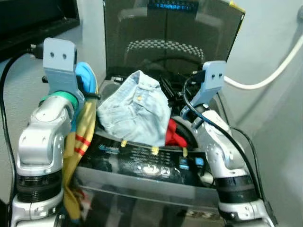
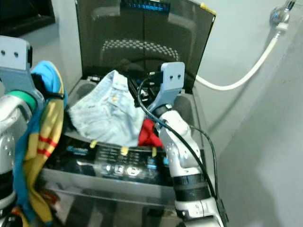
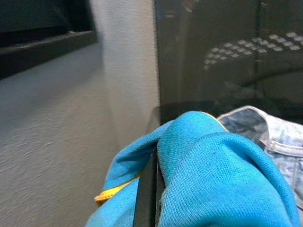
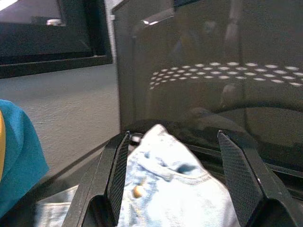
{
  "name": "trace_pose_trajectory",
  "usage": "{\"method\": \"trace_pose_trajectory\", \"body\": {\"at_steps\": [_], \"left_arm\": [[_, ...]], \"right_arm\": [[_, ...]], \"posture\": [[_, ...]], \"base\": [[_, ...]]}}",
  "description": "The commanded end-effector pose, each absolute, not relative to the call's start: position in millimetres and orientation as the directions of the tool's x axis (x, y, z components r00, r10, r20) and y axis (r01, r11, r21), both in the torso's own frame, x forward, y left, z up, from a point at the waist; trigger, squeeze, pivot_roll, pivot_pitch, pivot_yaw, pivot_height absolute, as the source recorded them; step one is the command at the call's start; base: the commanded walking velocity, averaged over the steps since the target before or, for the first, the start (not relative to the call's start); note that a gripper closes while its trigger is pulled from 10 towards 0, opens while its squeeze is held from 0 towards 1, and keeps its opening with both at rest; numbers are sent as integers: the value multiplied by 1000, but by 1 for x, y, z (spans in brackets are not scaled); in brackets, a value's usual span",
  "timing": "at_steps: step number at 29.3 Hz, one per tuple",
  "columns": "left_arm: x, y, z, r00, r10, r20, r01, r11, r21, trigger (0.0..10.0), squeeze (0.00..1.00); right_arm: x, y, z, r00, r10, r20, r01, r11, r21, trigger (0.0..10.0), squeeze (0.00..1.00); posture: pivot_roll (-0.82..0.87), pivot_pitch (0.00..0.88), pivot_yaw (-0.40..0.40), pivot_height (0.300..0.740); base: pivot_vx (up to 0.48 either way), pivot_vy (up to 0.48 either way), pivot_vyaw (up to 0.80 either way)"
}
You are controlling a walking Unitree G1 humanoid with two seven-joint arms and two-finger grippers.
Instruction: Clothes washing
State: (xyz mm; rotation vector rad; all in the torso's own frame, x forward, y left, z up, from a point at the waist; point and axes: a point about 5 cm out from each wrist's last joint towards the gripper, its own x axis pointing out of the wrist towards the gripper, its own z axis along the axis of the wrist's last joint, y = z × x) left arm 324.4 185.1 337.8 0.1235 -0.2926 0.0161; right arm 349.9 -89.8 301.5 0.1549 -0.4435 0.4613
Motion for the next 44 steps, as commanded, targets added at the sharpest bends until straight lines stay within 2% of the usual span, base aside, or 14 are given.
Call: {"method": "trace_pose_trajectory", "body": {"at_steps": [1,6,10,19,21,22,23,24,26,30,33,39,43,44], "left_arm": [[325,178,344,944,-63,324,17,990,143,10000,0],[333,183,356,932,-59,358,-11,981,191,10000,0],[344,194,394,854,-9,519,-127,966,226,10000,0],[370,145,435,760,-181,624,-111,910,399,10000,0],[370,128,437,739,-269,618,-39,898,438,10000,0],[367,105,436,688,-400,605,83,872,482,10000,0],[348,58,429,472,-682,559,434,732,526,10000,0],[348,58,429,472,-682,559,434,732,526,10000,0],[338,41,425,323,-779,537,584,610,535,10000,0],[332,35,422,239,-814,530,635,544,549,10000,0],[322,25,414,106,-878,468,747,381,545,10000,0],[321,27,401,85,-914,397,763,316,564,10000,0],[331,38,396,170,-915,365,700,373,610,10000,0],[339,44,390,245,-908,340,640,415,646,10000,0]], "right_arm": [[349,-94,297,818,378,433,-444,894,59,10000,0],[350,-96,298,821,373,432,-439,896,62,10000,0],[351,-100,302,821,351,450,-424,903,69,10000,0],[356,-110,310,838,276,472,-358,929,94,10000,0],[356,-112,310,840,265,474,-347,933,94,10000,0],[355,-117,311,843,248,477,-330,940,94,10000,0],[354,-127,312,851,210,481,-289,953,94,10000,0],[354,-127,312,851,210,481,-289,953,94,10000,0],[354,-132,312,854,191,484,-269,958,96,10000,0],[354,-134,313,856,179,486,-256,962,96,10000,0],[355,-139,312,858,159,489,-234,967,96,10000,0],[356,-140,312,857,154,491,-229,969,95,10000,0],[357,-137,311,856,164,491,-237,967,90,10000,0],[356,-136,311,855,166,492,-240,967,89,10000,0]], "posture": [[97,0,12,740],[105,0,8,740],[115,3,-5,740],[97,16,17,740],[91,16,27,740],[81,18,45,740],[72,23,59,740],[72,23,59,740],[71,24,61,740],[70,24,62,740],[77,30,59,740],[86,29,56,740],[88,28,57,740],[88,25,63,740]], "base": [[0,0,0],[0,0,0],[0,0,0],[0,0,0],[0,0,0],[0,0,0],[0,0,0],[0,0,0],[0,0,0],[0,0,0],[0,0,0],[0,0,0],[0,0,0],[0,0,0]]}}
